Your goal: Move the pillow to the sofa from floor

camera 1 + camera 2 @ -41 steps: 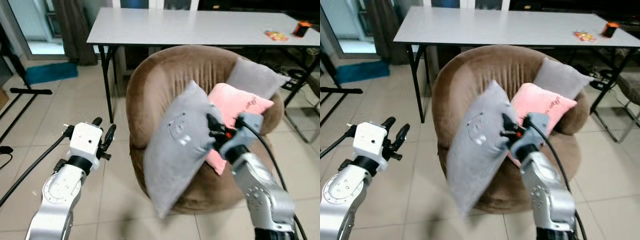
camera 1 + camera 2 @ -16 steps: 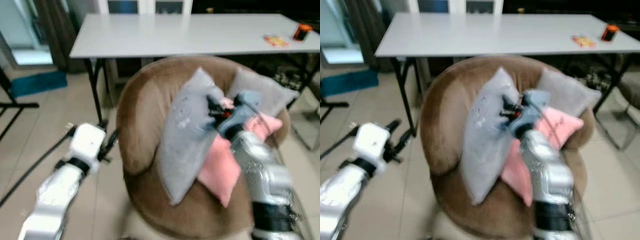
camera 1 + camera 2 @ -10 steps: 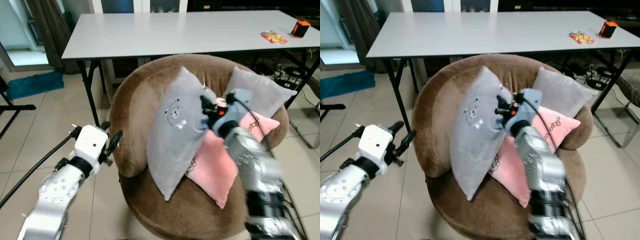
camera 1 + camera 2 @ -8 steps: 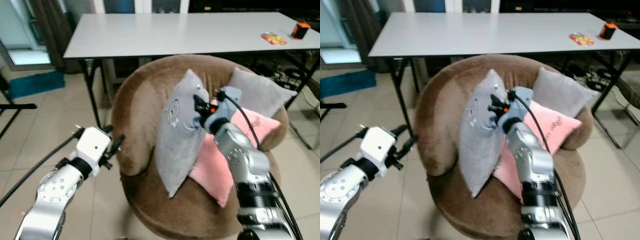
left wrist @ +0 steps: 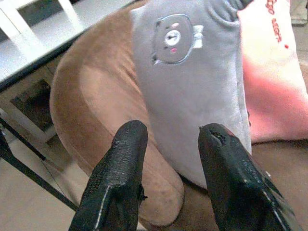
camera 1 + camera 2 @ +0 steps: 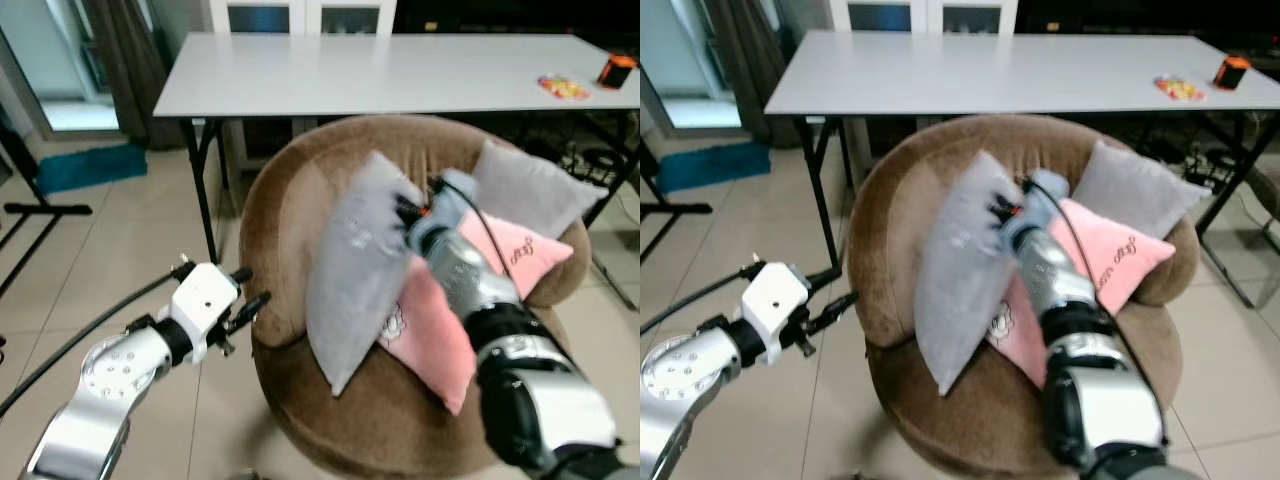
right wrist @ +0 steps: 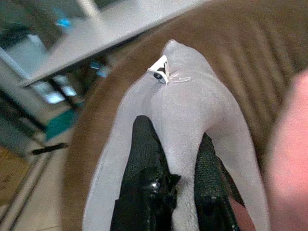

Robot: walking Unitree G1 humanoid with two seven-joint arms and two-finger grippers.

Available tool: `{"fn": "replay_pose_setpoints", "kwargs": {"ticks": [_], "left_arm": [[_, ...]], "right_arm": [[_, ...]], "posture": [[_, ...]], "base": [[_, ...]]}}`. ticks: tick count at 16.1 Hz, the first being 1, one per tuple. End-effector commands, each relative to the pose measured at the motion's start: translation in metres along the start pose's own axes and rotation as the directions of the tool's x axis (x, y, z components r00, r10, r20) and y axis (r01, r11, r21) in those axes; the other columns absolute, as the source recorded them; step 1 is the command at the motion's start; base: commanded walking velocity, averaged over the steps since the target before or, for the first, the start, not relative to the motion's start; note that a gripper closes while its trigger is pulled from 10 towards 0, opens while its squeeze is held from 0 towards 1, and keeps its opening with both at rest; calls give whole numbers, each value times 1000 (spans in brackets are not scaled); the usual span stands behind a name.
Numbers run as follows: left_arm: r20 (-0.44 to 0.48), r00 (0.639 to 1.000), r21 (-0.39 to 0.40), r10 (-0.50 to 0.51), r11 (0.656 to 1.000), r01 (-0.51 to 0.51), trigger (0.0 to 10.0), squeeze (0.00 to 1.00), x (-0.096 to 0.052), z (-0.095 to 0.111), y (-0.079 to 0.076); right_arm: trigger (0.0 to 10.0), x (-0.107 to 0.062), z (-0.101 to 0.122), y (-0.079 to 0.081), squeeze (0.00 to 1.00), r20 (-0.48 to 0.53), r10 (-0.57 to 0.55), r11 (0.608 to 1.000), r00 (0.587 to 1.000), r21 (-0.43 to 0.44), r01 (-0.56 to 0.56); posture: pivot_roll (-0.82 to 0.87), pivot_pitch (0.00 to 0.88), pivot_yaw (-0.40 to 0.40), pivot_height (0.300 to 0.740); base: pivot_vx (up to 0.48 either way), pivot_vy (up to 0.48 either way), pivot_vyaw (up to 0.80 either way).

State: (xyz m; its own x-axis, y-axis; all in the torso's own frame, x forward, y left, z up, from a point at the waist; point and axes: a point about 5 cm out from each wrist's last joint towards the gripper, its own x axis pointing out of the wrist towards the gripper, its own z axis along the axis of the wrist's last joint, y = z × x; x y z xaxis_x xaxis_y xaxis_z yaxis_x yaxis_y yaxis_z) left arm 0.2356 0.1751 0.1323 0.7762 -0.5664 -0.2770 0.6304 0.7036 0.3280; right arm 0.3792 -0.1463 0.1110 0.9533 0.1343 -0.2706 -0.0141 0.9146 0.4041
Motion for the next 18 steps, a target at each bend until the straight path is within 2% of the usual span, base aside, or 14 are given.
{"fn": "replay_pose_setpoints", "kwargs": {"ticks": [1, 2, 3, 4, 5, 6, 7, 9, 12, 14, 15, 16, 17, 18], "left_arm": [[-2, 999, -12, -54, 998, 54, 10000, 0, 4, 1, -3], [6, 997, -36, -81, 996, 81, 10000, 0, 6, 1, -6], [16, 995, -59, -94, 994, 95, 10000, 0, 8, 1, -7], [26, 994, -79, -104, 991, 106, 10000, 0, 10, 0, -9], [30, 994, -93, -108, 990, 111, 10000, 0, 11, -1, -10], [32, 994, -96, -106, 989, 108, 10000, 0, 12, -1, -10], [34, 994, -98, -104, 989, 107, 10000, 0, 12, -1, -11], [54, 995, -119, -86, 989, 92, 10000, 0, 14, -1, -12], [56, 997, -142, -44, 989, 52, 10000, 0, 14, -4, -12], [51, 998, -162, 35, 986, -26, 10000, 0, 11, -6, -10], [56, 994, -172, 93, 982, -82, 10000, 0, 9, -7, -8], [55, 991, -178, 121, 978, -109, 10000, 0, 8, -7, -7], [33, 976, -169, 217, 963, -209, 10000, 0, 4, -9, -1], [16, 946, -166, 325, 934, -318, 10000, 0, 0, -9, 6]], "right_arm": [[10000, 0, -2, -14, 0, -26, -96, 995, 995, -8, 96], [10000, -5, -13, -35, 0, -93, -208, 978, 974, -9, 208], [10000, -10, -20, -49, 0, -129, -270, 962, 954, -11, 271], [10000, -15, -23, -63, 129, -140, -326, 945, 935, -60, 321], [10000, -19, -22, -74, 1000, -127, -341, 939, 931, -99, 331], [10000, -22, -16, -82, 1000, -96, -340, 940, 936, -32, 338], [10000, -23, -14, -86, 1000, -89, -347, 938, 934, -18, 347], [10000, -30, 5, -106, 1000, -51, -386, 918, 921, 79, 389], [10000, -39, 24, -124, 1000, 20, -383, 921, 924, 82, 380], [10000, -51, 35, -142, 1000, 54, -389, 921, 920, 51, 386], [10000, -53, 38, -144, 0, 75, -354, 935, 932, 58, 351], [10000, -54, 40, -143, 0, 90, -327, 944, 941, 70, 322], [10000, -59, 43, -137, 0, 160, -282, 958, 946, -4, 287], [10000, -69, 40, -120, 0, 229, -215, 954, 949, -157, 254]], "posture": [[44, 0, -18, 740], [45, 0, -19, 740], [45, 0, -21, 740], [47, 0, -26, 740], [45, 0, -29, 740], [42, 0, -33, 740], [40, 0, -33, 740], [33, 0, -37, 740], [5, 0, -33, 740], [-9, 0, -31, 740], [-21, 0, -25, 740], [-23, 0, -24, 740], [-28, 0, -21, 740], [-37, 0, -17, 740]], "base": [[0, 0, 0], [0, 0, 0], [0, 0, 0], [0, 0, 0], [0, 0, 0], [0, 0, 0], [0, 0, 0], [0, 0, 0], [0, 0, 0], [0, 0, 0], [0, 0, 0], [0, 0, 0], [0, 0, 0], [0, 0, 0]]}}
